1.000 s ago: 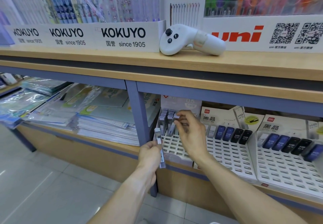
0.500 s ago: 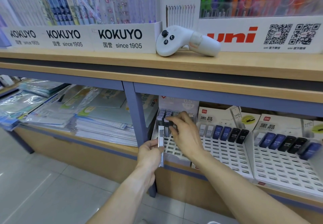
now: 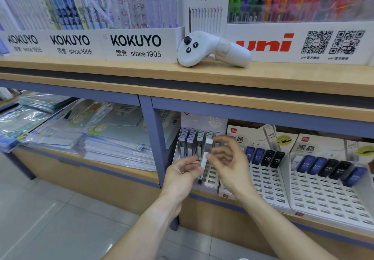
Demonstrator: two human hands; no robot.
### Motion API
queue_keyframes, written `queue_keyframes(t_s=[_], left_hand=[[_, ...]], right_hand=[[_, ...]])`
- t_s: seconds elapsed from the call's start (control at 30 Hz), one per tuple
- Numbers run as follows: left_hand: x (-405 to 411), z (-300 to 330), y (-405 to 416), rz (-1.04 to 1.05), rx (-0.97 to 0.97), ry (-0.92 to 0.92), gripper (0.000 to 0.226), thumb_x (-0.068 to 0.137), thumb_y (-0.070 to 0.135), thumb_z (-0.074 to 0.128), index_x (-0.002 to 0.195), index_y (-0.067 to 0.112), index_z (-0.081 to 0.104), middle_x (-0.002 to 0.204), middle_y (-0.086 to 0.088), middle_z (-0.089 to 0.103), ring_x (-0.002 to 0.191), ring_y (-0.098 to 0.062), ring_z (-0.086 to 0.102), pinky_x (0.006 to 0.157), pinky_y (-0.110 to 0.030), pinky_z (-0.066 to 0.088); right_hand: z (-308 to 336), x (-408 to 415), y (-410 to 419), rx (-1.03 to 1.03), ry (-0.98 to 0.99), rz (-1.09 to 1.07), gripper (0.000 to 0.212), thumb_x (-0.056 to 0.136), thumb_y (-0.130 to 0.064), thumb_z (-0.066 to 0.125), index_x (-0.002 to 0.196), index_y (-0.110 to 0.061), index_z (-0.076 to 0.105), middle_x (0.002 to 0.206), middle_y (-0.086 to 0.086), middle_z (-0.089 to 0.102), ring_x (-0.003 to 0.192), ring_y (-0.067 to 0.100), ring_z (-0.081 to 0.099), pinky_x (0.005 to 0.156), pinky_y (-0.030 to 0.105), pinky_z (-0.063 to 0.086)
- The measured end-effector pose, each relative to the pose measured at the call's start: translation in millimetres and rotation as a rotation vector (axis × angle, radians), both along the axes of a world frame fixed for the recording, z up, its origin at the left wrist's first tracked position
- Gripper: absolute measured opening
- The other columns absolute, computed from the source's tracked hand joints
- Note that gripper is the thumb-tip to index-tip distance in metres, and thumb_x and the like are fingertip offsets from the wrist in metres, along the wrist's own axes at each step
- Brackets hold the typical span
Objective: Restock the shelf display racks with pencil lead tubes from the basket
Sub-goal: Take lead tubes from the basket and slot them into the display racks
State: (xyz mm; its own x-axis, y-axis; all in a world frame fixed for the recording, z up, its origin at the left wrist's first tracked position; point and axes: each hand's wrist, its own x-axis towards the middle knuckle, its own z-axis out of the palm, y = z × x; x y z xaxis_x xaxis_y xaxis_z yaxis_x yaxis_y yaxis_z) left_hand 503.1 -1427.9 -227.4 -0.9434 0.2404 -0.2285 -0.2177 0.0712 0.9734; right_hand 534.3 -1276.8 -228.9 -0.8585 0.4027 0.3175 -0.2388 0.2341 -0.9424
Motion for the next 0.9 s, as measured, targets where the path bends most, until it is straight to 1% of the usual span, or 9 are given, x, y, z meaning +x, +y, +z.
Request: queue_keyframes(t_s=[0.07, 0.23, 0.33, 0.4, 0.47, 0.57, 0.7, 0.83, 0.9], left_hand=[[0.4, -1.3, 1.7, 0.028, -0.059, 0.048, 0.030, 0.093, 0.009, 0.072, 0.118, 0.027, 0.069, 0.111, 0.003, 0.071, 0.105, -0.012, 0.067, 0.081, -0.018, 0.051], [-0.2, -6.9, 2.2, 0.063, -0.148, 0.028, 0.024, 0.096, 0.005, 0.066, 0.104, 0.028, 0.068, 0.111, 0.004, 0.069, 0.106, -0.013, 0.065, 0.099, -0.031, 0.052], [-1.8, -9.4, 3.4, 0.061, -0.155, 0.033, 0.022, 0.096, 0.004, 0.065, 0.108, 0.022, 0.070, 0.109, 0.005, 0.069, 0.106, -0.012, 0.065, 0.100, -0.032, 0.052], [-1.9, -10.7, 4.1, 0.053, -0.163, 0.038, 0.022, 0.097, 0.005, 0.064, 0.109, 0.023, 0.069, 0.109, 0.006, 0.069, 0.106, -0.010, 0.065, 0.098, -0.030, 0.051], [-2.3, -11.7, 4.5, 0.052, -0.166, 0.036, 0.022, 0.097, 0.005, 0.063, 0.110, 0.022, 0.069, 0.110, 0.006, 0.069, 0.106, -0.009, 0.064, 0.099, -0.030, 0.051], [-3.6, -12.8, 5.9, 0.054, -0.174, 0.039, 0.023, 0.097, 0.004, 0.062, 0.110, 0.021, 0.070, 0.109, 0.004, 0.070, 0.105, -0.010, 0.064, 0.101, -0.031, 0.051], [-4.3, -14.2, 6.9, 0.049, -0.171, 0.037, 0.023, 0.097, 0.004, 0.062, 0.111, 0.020, 0.071, 0.108, 0.003, 0.071, 0.104, -0.010, 0.065, 0.101, -0.031, 0.052], [-3.4, -14.0, 6.3, 0.025, -0.170, 0.047, 0.025, 0.097, 0.002, 0.060, 0.110, 0.021, 0.070, 0.106, 0.002, 0.071, 0.103, -0.008, 0.065, 0.101, -0.030, 0.052], [-3.1, -13.3, 5.5, 0.013, -0.168, 0.052, 0.027, 0.098, 0.001, 0.060, 0.110, 0.022, 0.070, 0.106, 0.003, 0.071, 0.104, -0.008, 0.065, 0.101, -0.029, 0.052]], right_hand=[[3.7, -5.3, 8.3, 0.069, 0.059, -0.097, 0.039, 0.088, -0.008, 0.076, 0.116, -0.029, 0.059, 0.091, -0.009, 0.070, 0.088, 0.006, 0.068, 0.081, 0.028, 0.057], [-1.0, -21.1, 22.4, 0.333, 0.148, -0.196, 0.036, 0.092, -0.008, 0.070, 0.120, -0.025, 0.055, 0.097, -0.011, 0.069, 0.090, 0.002, 0.067, 0.080, 0.017, 0.053], [-8.3, -27.3, 23.9, 0.418, 0.145, -0.177, 0.034, 0.094, -0.005, 0.069, 0.121, -0.020, 0.056, 0.099, -0.010, 0.068, 0.092, -0.002, 0.064, 0.079, 0.007, 0.048], [-12.8, -30.4, 24.1, 0.456, 0.142, -0.167, 0.034, 0.094, -0.005, 0.069, 0.121, -0.020, 0.056, 0.098, -0.012, 0.066, 0.092, -0.005, 0.063, 0.079, 0.005, 0.047], [-15.4, -32.3, 23.4, 0.471, 0.133, -0.171, 0.036, 0.094, -0.006, 0.069, 0.120, -0.025, 0.053, 0.097, -0.015, 0.065, 0.090, -0.006, 0.063, 0.079, 0.010, 0.050], [-15.3, -33.9, 20.8, 0.486, 0.128, -0.172, 0.037, 0.093, -0.009, 0.070, 0.118, -0.030, 0.053, 0.096, -0.013, 0.067, 0.089, 0.000, 0.065, 0.080, 0.023, 0.057], [-21.2, -33.3, 20.4, 0.539, 0.111, -0.145, 0.040, 0.093, -0.007, 0.070, 0.116, -0.032, 0.051, 0.096, -0.011, 0.066, 0.086, 0.005, 0.065, 0.077, 0.032, 0.059], [-29.2, -39.0, 21.2, 0.660, 0.080, -0.167, 0.034, 0.092, -0.006, 0.067, 0.119, -0.024, 0.056, 0.107, -0.004, 0.062, 0.087, 0.015, 0.064, 0.071, 0.042, 0.057], [-26.6, -41.5, 20.3, 0.710, 0.056, -0.207, 0.033, 0.090, -0.004, 0.068, 0.118, -0.018, 0.060, 0.115, 0.001, 0.056, 0.090, 0.021, 0.063, 0.071, 0.038, 0.055]])
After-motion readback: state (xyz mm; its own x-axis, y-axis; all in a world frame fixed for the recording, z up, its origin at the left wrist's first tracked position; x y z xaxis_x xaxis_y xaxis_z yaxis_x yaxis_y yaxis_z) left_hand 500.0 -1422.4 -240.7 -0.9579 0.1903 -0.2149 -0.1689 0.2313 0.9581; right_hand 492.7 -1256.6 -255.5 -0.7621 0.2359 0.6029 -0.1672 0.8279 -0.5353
